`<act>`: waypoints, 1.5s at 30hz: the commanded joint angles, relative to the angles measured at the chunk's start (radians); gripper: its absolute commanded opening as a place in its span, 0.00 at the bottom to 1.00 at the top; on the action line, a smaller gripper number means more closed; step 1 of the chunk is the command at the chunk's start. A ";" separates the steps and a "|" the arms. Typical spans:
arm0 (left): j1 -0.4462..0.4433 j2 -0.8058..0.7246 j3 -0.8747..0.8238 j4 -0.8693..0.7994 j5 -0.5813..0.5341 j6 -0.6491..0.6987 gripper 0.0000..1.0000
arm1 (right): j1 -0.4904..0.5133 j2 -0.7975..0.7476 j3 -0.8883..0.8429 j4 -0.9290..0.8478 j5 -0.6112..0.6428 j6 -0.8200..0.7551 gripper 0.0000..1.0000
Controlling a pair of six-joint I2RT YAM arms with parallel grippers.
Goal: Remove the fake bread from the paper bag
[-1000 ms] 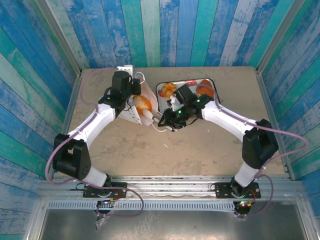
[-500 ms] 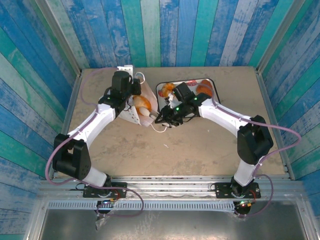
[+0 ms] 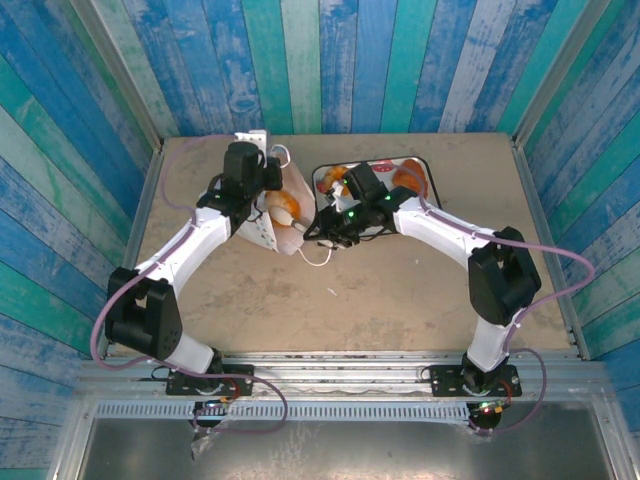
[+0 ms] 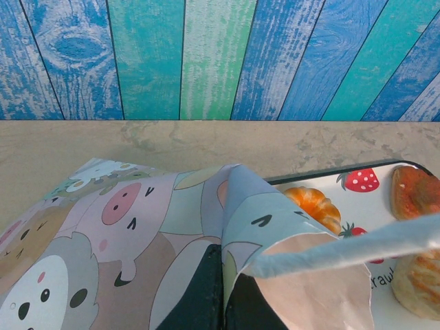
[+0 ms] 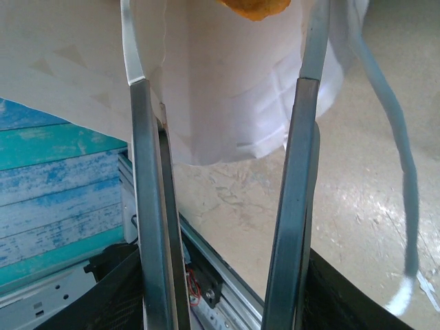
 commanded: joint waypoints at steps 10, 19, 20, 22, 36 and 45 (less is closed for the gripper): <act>-0.006 -0.005 0.003 0.043 0.014 0.003 0.00 | -0.004 0.041 0.012 0.119 -0.002 0.022 0.48; -0.006 0.002 0.005 0.043 0.000 -0.003 0.00 | -0.004 0.013 -0.014 0.148 -0.003 0.016 0.31; -0.006 0.004 0.005 0.042 -0.006 -0.006 0.00 | -0.003 0.005 -0.019 0.149 -0.001 0.014 0.30; -0.006 0.007 0.007 0.042 -0.014 -0.009 0.00 | -0.002 -0.015 -0.033 0.153 0.003 0.006 0.26; -0.007 0.059 0.063 0.003 -0.075 -0.047 0.00 | -0.003 -0.188 -0.167 0.207 0.000 0.024 0.21; -0.007 0.075 0.090 -0.005 -0.092 -0.068 0.00 | -0.005 -0.297 -0.228 0.202 0.004 0.039 0.21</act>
